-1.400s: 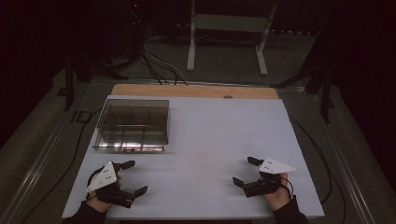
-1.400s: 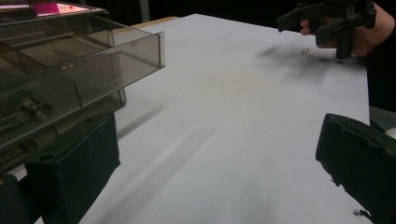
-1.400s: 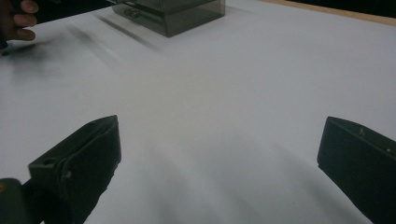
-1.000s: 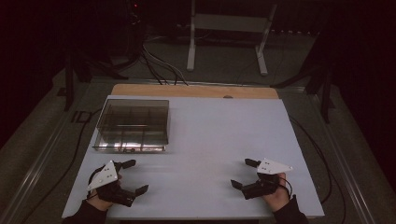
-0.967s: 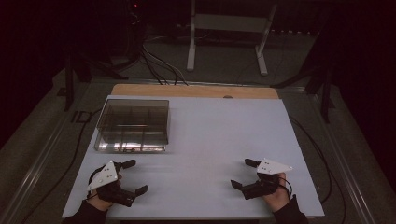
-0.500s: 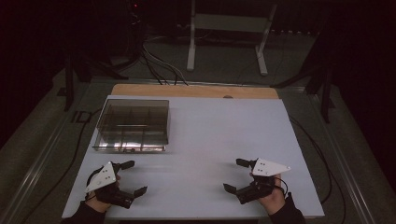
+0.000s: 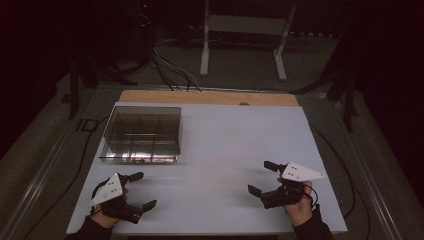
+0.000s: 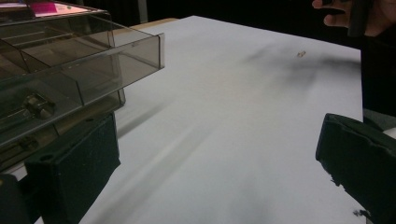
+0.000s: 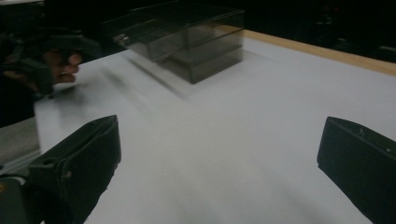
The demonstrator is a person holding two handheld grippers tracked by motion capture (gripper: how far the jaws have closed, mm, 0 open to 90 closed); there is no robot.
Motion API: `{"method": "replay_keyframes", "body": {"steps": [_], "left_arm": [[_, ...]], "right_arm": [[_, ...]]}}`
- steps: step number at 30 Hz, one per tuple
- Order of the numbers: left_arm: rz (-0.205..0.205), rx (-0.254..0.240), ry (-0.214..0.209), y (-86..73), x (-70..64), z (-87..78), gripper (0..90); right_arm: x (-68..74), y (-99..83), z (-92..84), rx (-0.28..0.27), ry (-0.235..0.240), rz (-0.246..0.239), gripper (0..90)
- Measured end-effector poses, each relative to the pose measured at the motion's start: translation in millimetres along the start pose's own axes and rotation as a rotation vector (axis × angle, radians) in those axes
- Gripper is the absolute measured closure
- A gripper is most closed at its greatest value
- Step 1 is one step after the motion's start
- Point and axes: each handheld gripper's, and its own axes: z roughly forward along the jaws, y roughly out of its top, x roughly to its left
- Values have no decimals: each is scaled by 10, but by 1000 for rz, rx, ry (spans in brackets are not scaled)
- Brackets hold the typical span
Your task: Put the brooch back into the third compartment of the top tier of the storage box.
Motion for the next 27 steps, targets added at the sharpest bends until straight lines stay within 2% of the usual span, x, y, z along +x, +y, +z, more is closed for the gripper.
{"method": "replay_keyframes", "body": {"steps": [9, 14, 17, 23, 27], "left_arm": [[2, 2, -3, -1, -5, 6, 6], [-1, 0, -7, -1, 0, 5, 6], [-4, -6, -6, 1, 3, 1, 6], [-7, -7, -2, 6, 6, 4, 6], [-3, -9, -4, 10, 3, -2, 6]], "right_arm": [[-91, -4, -120, 6, -61, 1, 0], [-239, -27, -273, -4, -124, 20, 0], [-321, -53, -355, -14, -139, 30, 0], [-473, -125, -480, 31, -171, 82, 0], [-529, -175, -499, 69, -185, 107, 0]]}}
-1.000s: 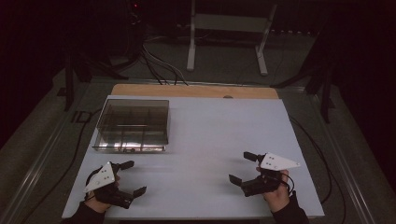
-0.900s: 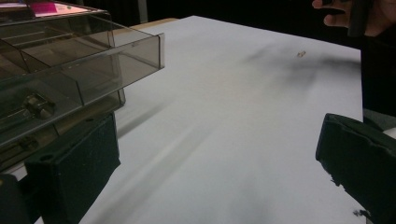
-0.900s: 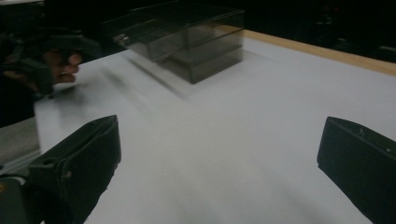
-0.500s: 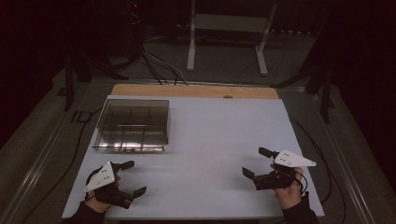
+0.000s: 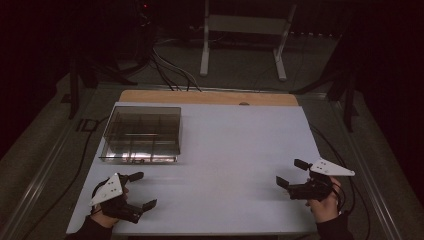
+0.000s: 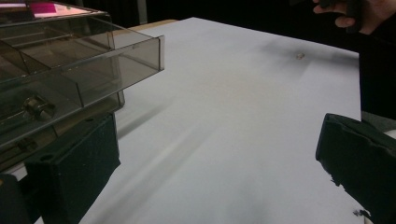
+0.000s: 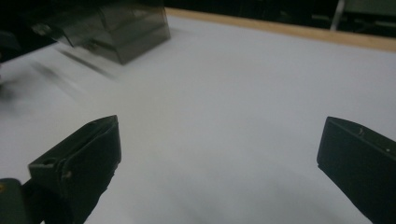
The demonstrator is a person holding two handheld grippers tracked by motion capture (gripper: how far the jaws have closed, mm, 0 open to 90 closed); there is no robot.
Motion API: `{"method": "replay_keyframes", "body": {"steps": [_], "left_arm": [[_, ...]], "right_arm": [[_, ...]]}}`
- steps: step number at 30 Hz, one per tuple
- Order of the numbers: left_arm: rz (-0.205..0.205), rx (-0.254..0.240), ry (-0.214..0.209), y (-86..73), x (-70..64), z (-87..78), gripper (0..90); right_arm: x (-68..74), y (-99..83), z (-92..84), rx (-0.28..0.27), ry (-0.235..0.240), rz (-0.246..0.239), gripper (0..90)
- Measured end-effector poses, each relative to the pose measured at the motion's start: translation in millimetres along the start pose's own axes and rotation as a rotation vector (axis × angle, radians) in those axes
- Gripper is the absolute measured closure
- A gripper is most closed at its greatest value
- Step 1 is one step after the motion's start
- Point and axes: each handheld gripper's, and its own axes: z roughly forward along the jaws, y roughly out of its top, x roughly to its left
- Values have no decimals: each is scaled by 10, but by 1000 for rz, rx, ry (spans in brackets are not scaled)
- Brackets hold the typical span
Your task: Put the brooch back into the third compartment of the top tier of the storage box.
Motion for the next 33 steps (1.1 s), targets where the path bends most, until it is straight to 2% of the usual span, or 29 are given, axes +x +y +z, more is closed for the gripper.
{"method": "replay_keyframes", "body": {"steps": [4, 7, 10, 16, 17, 19, 23, 26, 33], "left_arm": [[1, 2, -2, -2, -1, -2, 6], [-2, -4, -2, 2, -5, -13, 6], [1, -7, 0, 3, -8, -23, 6], [0, -8, 0, 4, -4, -26, 6], [0, -8, 1, 4, -4, -26, 6], [-2, -7, 2, 2, -4, -25, 6], [-3, -8, 4, 4, -2, -31, 6], [-6, -9, 5, 3, 1, -31, 6], [-3, -9, 2, 4, -2, -32, 6]], "right_arm": [[-38, -63, 28, 42, -31, 16, 0], [-70, -115, 22, 44, -24, 28, 0], [-91, -163, 6, 57, -49, 33, 53], [-118, -260, -37, 107, -43, 28, 175], [-129, -276, -39, 127, -49, 20, 228], [-155, -312, -47, 146, -54, 33, 325], [-166, -377, -56, 194, -37, 19, 440], [-172, -429, -52, 219, -25, 26, 486], [-183, -529, -33, 264, -18, 20, 516]]}}
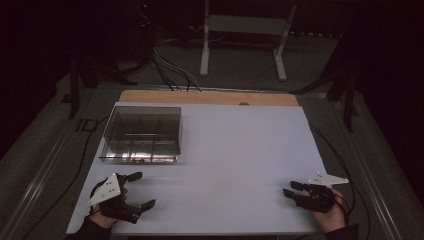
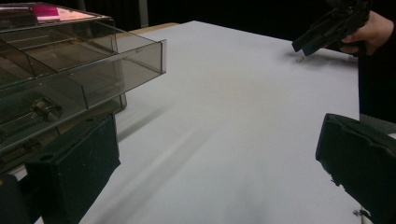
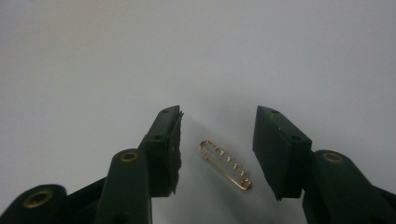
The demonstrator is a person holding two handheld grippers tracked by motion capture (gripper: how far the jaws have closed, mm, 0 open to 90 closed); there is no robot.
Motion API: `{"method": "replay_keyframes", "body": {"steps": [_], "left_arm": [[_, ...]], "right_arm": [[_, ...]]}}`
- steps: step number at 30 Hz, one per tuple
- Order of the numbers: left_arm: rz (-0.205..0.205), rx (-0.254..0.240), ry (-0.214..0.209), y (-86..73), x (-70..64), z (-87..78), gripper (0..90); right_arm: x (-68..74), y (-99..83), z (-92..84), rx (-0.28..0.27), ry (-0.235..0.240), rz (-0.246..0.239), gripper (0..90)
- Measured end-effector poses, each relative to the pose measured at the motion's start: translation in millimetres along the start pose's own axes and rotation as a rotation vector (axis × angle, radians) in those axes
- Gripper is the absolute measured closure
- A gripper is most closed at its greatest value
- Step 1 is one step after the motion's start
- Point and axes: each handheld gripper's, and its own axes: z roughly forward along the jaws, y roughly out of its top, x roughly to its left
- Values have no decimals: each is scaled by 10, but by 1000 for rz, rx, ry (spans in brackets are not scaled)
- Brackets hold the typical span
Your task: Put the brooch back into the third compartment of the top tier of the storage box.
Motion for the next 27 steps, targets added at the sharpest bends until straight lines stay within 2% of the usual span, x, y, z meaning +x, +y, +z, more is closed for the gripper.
{"method": "replay_keyframes", "body": {"steps": [5, 10, 15, 18, 24, 27], "left_arm": [[-6, -2, -4, -1, 6, 2, 6], [-11, -7, -9, 0, 10, -3, 6], [-12, -6, -6, 0, 12, -5, 6], [-9, -4, -8, 0, 10, -2, 6], [-11, -1, -8, -2, 10, 8, 6], [-10, 3, -10, -4, 7, 10, 6]], "right_arm": [[3, -28, 28, 19, -11, -25, 526], [6, -40, 82, 47, -27, -50, 604], [32, -15, 76, 76, -84, -82, 764], [38, -8, 72, 85, -89, -90, 844], [33, 1, 76, 80, -68, -67, 855], [64, 43, 70, 66, -63, -79, 858]]}}
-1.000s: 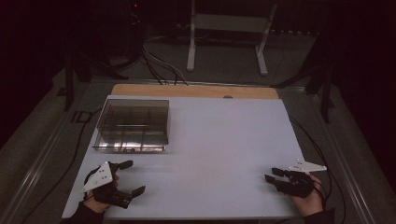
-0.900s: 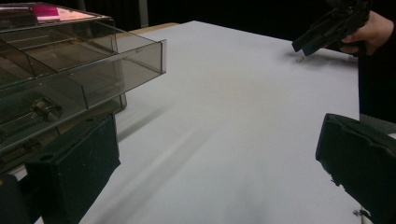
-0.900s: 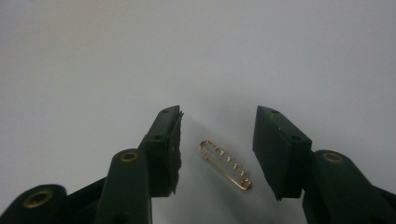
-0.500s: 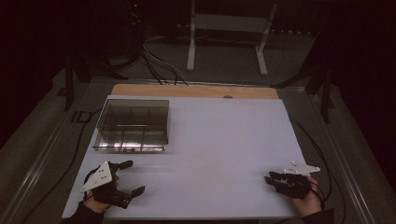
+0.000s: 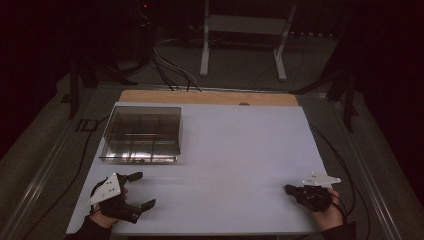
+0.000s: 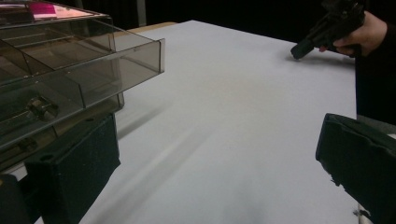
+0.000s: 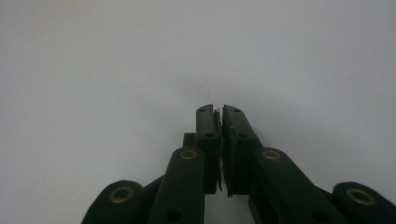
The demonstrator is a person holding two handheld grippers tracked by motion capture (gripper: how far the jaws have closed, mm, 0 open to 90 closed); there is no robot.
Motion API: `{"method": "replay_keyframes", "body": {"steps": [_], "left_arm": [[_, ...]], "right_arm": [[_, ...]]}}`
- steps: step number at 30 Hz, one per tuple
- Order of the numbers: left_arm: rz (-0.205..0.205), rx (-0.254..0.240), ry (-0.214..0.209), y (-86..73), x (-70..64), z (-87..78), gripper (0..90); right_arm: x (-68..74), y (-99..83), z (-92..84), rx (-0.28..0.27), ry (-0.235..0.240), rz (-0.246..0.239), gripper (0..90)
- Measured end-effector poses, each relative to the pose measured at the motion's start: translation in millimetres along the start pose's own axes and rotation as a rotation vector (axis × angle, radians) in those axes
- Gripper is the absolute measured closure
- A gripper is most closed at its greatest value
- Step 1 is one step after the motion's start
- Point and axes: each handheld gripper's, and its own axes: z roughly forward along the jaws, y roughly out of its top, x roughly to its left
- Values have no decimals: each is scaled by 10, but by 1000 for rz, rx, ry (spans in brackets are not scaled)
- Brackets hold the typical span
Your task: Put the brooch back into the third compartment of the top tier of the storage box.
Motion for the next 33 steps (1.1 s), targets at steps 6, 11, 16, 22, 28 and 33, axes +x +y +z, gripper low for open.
{"method": "replay_keyframes", "body": {"steps": [6, 11, 16, 22, 28, 33], "left_arm": [[-3, 5, 3, -7, 6, 10, 6], [-3, 10, -1, -7, -3, 23, 6], [-1, 13, 0, -7, -2, 26, 6], [-2, 10, -1, -9, -3, 19, 6], [-3, 13, -3, -9, -3, 23, 6], [2, 16, -5, -11, -6, 25, 6]], "right_arm": [[27, 72, -28, -21, 12, 4, 859], [74, 156, -12, -21, 32, -4, 859], [131, 251, 31, -21, 54, -13, 859], [194, 358, 79, -19, 80, -31, 860], [251, 485, 171, -31, 117, -54, 859], [326, 595, 265, -21, 141, -90, 859]]}}
